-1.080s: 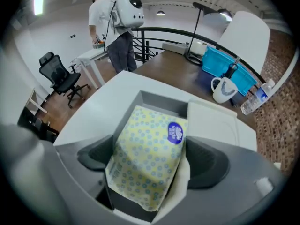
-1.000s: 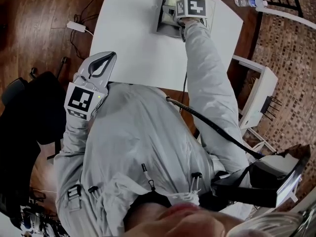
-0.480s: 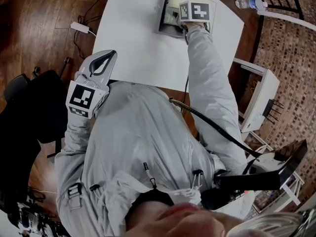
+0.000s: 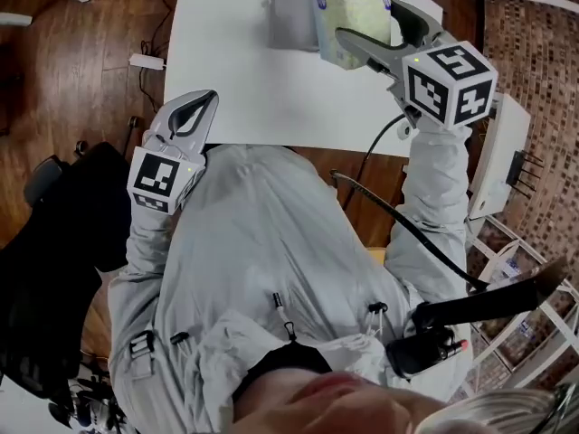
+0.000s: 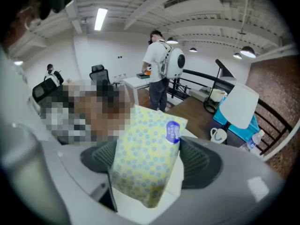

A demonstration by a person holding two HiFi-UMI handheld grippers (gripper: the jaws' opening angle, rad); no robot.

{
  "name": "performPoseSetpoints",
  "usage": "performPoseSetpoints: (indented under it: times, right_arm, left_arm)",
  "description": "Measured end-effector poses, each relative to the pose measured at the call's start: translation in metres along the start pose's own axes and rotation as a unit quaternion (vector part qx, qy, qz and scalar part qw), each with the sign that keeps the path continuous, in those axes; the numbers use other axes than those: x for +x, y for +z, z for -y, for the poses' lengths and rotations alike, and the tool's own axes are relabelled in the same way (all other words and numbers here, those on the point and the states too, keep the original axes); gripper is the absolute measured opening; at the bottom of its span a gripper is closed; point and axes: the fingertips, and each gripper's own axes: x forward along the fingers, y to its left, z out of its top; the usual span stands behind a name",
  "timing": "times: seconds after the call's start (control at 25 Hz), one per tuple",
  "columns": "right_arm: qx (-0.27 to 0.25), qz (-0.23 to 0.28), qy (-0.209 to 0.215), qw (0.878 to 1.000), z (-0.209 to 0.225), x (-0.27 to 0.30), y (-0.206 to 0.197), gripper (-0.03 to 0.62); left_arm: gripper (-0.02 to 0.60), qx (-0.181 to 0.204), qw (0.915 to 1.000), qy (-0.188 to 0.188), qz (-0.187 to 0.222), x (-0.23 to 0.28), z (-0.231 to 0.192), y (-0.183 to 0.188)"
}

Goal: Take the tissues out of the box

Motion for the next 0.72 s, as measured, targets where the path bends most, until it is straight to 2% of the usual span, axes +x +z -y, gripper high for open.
performPoseSetpoints:
  times: [0.16, 0.28, 0.44, 0.56, 0.72]
  right_arm:
    - [-0.029, -0.046, 0.007, 0.999, -0.03, -0.026, -0.058, 0.426]
    - [-0.057, -0.095, 0.043, 0.993, -0.048, -0.009, -0.122, 0.426]
    - [-0.141, -0.138, 0.12, 0.973, -0.073, 0.031, -0.185, 0.426]
    - [-0.197, -0.161, 0.134, 0.958, -0.074, 0.056, -0.21, 0.426]
    - [-0.241, -0.172, 0.146, 0.944, -0.071, 0.085, -0.227, 0.426]
  left_arm:
    - [0.014, 0.018, 0.9996, -0.017, -0.012, 0.006, 0.014, -0.003]
    - [0.014, 0.028, 0.999, -0.026, -0.024, 0.014, 0.027, -0.005]
    - [0.014, 0.049, 0.9972, -0.036, -0.044, 0.026, 0.047, -0.006]
    - [0.014, 0.07, 0.9954, -0.037, -0.055, 0.034, 0.062, -0.006]
    - [0.014, 0.082, 0.9939, -0.035, -0.065, 0.041, 0.077, -0.005]
